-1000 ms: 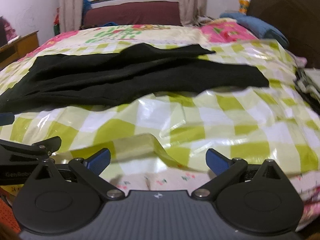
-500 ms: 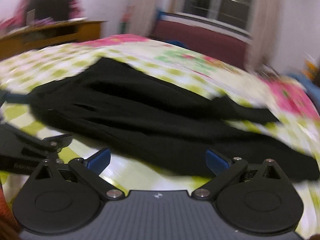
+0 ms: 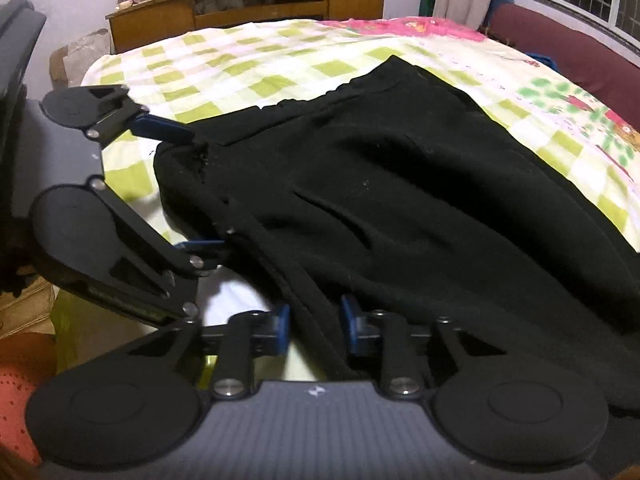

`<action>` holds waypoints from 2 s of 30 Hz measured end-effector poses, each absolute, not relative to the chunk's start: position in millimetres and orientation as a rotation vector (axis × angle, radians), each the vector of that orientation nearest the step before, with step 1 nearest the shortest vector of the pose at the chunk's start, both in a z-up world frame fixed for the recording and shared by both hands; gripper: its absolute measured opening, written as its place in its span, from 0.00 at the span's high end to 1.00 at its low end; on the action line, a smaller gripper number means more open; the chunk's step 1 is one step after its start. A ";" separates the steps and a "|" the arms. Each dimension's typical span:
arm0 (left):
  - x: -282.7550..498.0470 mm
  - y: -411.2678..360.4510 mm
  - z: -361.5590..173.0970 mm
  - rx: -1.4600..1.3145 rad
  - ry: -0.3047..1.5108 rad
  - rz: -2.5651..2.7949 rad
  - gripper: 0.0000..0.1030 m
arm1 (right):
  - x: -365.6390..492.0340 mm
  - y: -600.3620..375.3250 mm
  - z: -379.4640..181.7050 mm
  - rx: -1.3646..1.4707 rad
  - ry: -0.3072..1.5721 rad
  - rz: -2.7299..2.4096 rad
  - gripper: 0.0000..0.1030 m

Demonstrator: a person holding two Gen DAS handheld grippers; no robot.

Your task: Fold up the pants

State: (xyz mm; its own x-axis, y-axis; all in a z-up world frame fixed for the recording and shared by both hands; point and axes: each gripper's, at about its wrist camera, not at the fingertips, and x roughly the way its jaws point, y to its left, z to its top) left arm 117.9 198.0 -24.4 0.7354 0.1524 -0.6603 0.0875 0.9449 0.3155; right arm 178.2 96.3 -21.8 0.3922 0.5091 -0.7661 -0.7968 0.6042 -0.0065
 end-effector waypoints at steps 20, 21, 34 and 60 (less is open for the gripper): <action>70.5 253.2 -18.1 0.364 0.781 0.187 0.25 | 105.7 132.4 -2.2 -0.408 0.739 0.836 0.74; 69.3 251.5 -15.9 0.364 0.773 0.186 0.25 | 103.1 127.7 1.6 -0.409 0.730 0.822 0.72; 94.5 266.4 -7.3 0.275 0.760 0.219 0.23 | 101.5 75.2 2.1 -0.313 0.773 0.638 0.68; 85.2 237.5 5.9 0.387 0.807 0.249 0.18 | 110.3 -36.3 9.2 -0.106 0.772 0.381 0.59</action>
State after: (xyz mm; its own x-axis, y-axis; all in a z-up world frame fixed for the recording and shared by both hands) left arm 85.2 237.5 5.9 0.6687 0.3596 -0.6508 -0.0694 0.9016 0.4269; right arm 110.3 -36.3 9.2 0.6522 0.2966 -0.6976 -0.3737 0.9265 0.0445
